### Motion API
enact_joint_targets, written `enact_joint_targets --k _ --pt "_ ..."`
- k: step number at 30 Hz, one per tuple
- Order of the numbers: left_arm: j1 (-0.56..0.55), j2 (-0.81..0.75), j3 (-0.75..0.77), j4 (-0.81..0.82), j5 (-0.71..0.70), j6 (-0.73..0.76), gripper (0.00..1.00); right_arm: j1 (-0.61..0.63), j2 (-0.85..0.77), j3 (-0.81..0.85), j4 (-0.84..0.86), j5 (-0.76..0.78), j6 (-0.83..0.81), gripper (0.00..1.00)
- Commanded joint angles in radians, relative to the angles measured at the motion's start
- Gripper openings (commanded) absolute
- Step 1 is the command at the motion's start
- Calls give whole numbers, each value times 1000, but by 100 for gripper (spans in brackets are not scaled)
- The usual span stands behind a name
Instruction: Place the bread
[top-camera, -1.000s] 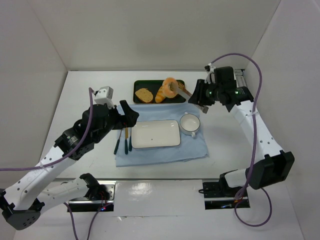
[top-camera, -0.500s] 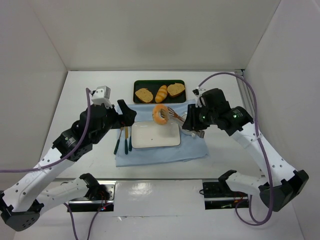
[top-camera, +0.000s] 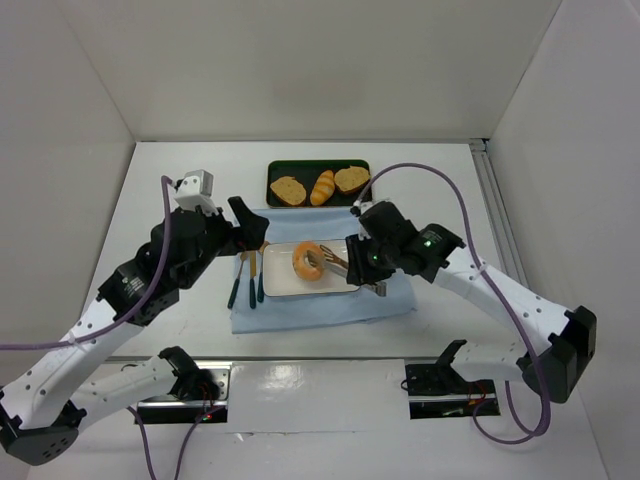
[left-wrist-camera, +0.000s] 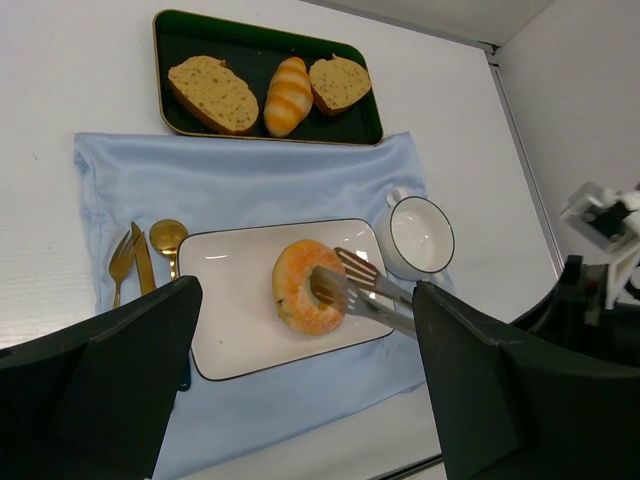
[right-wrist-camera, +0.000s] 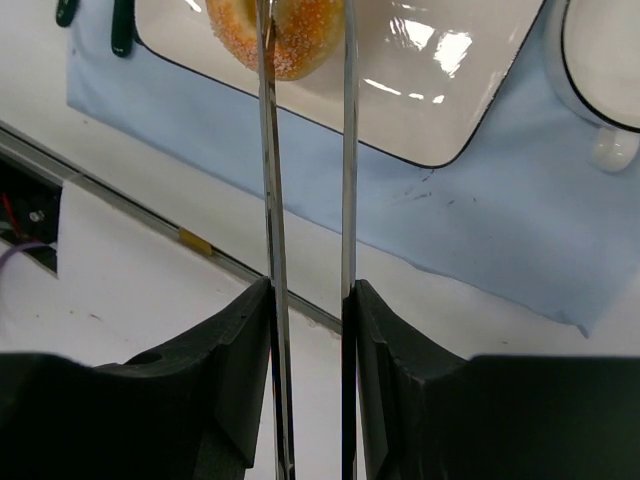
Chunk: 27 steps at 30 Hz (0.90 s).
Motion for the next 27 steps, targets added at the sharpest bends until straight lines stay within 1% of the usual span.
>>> enact_joint_targets --k 1,9,15,18,19,22,24,27 --pt "-4 -24 42 23 -17 23 100 44 27 -13 113 71 37 35" --pt "-4 -43 42 -9 -26 14 100 63 101 -42 194 127 57 35" --pt "-4 -52 42 -19 -26 5 100 63 130 -42 184 151 68 35" --pt "-4 -52 42 -19 -26 5 100 63 130 -33 171 172 77 40" --pt "-4 -52 42 -19 -26 5 100 63 130 -24 171 183 77 44" --pt "-4 -52 42 -19 -26 5 100 53 130 -13 139 203 77 50" --pt "-4 -52 51 -19 -26 5 100 53 119 -13 139 212 88 51" --pt "-4 -52 51 -19 -17 5 100 53 107 -4 130 230 100 58"
